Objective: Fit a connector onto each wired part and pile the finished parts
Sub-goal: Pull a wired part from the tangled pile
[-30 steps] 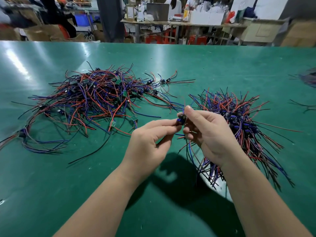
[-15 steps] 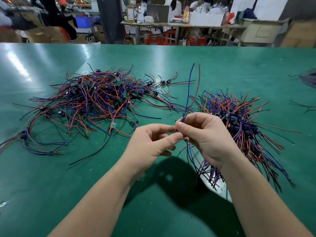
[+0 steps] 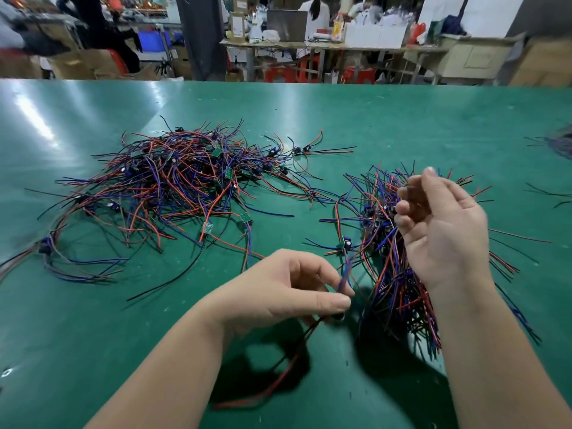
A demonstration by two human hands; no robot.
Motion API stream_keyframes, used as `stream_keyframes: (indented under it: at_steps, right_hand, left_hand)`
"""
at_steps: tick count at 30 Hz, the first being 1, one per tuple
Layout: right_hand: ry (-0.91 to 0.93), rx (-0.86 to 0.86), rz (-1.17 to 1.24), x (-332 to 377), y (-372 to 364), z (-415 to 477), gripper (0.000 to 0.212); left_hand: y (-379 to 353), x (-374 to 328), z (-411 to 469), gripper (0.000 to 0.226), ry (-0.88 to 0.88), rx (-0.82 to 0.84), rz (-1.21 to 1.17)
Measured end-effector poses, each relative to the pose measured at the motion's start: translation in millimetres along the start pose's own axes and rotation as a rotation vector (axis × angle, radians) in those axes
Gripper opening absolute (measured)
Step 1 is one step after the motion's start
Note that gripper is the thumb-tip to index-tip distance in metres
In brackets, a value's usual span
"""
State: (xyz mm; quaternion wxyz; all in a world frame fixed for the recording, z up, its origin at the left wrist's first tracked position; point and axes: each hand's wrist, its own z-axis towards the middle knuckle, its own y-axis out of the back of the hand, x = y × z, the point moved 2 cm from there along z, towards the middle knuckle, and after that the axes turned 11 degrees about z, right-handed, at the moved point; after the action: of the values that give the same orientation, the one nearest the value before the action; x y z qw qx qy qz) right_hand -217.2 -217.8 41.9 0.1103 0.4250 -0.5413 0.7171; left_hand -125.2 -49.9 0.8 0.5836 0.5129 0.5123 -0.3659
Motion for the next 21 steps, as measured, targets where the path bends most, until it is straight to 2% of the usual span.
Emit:
stream_keyframes:
  at_steps: [2,4,5,8,11,14,18,21]
  right_hand:
    - [-0.041,0.003,0.008,1.1,3.1,1.9,0.021]
    - [-0.140,0.078,-0.094,-2.4,3.1,0.4,0.010]
    - [-0.206,0.157,-0.178,-6.4,1.1,-2.1,0.005]
    - [-0.391,0.451,-0.384,-24.0,-6.3,-16.3,0.017]
    - [-0.509,0.598,-0.307,-37.3,-14.9,-30.6,0.025]
    - [-0.499,0.578,-0.176,-41.6,-20.3,-33.0,0.013]
    - [-0.439,0.466,-0.079,-37.2,-19.9,-26.6,0.010]
    - [-0.387,0.416,-0.134,-31.7,-17.1,-21.8,0.010]
  left_hand:
    - [4.7,-3.7,-0.8,0.019,-0.068,-0.038,-0.180]
    - [10.3,-6.2,-0.1,0.030,-0.159,-0.110,-0.403]
    - [12.9,-7.6,0.2,0.033,-0.209,-0.164,-0.490]
    - [17.5,-10.5,0.0,0.040,-0.299,-0.386,-0.586]
    - [18.3,-9.8,0.6,0.044,-0.338,-0.645,-0.348]
    - [13.1,-10.0,0.9,0.038,-0.376,-0.787,-0.102]
    - [7.3,-7.4,0.4,0.032,-0.402,-0.789,0.189]
    - [1.5,-5.5,4.1,0.030,-0.383,-0.748,0.332]
